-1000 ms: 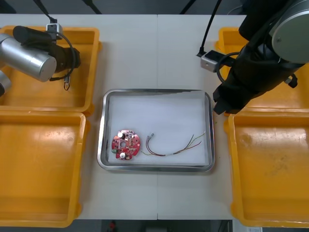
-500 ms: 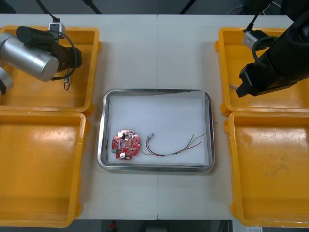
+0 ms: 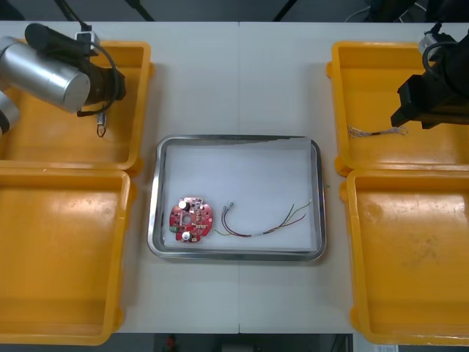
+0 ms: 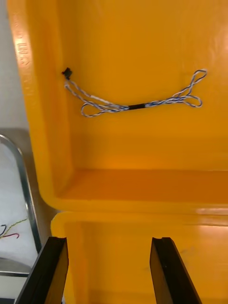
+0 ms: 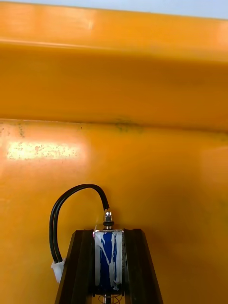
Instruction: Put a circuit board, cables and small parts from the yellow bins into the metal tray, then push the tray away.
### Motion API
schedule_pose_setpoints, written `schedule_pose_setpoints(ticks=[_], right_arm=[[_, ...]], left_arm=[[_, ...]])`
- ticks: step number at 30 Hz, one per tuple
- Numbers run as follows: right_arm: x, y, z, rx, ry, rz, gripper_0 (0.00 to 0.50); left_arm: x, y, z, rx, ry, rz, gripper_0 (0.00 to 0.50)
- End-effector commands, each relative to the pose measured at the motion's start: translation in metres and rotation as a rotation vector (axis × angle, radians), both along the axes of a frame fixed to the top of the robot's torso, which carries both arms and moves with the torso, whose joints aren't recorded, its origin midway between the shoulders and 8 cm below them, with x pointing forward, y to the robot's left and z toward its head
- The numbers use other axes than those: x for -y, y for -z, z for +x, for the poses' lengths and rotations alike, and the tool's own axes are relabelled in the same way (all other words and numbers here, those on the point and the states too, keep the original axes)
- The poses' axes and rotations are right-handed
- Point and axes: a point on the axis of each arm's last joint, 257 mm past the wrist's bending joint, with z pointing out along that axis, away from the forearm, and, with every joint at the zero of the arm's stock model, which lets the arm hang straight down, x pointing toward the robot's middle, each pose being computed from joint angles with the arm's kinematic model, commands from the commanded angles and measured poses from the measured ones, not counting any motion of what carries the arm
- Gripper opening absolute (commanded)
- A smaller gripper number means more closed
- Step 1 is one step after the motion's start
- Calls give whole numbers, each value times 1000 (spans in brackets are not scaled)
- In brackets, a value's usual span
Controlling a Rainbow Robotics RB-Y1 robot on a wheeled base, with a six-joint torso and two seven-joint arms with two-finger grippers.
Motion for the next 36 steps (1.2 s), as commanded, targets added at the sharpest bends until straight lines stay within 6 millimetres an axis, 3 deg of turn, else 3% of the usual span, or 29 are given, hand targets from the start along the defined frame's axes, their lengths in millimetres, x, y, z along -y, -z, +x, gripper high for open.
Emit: schedule_pose_setpoints(ticks=[1, 11, 22, 25, 36], right_arm=[[33, -22, 15, 59, -74, -71, 500], [63, -13, 40, 105, -337, -192, 500], [72, 3, 78, 160, -697, -376, 500], [70, 9, 85, 163, -767, -408, 500], [52, 31, 107, 200, -1048, -540, 500]], left_arm=[[14, -62, 6, 31, 70, 55, 0], [6, -105, -22, -49, 32, 13, 0], [8, -115, -74, -220, 16, 31, 0], [15, -114, -84, -253, 23, 22, 0], [71, -97, -129, -291, -29, -125, 0]])
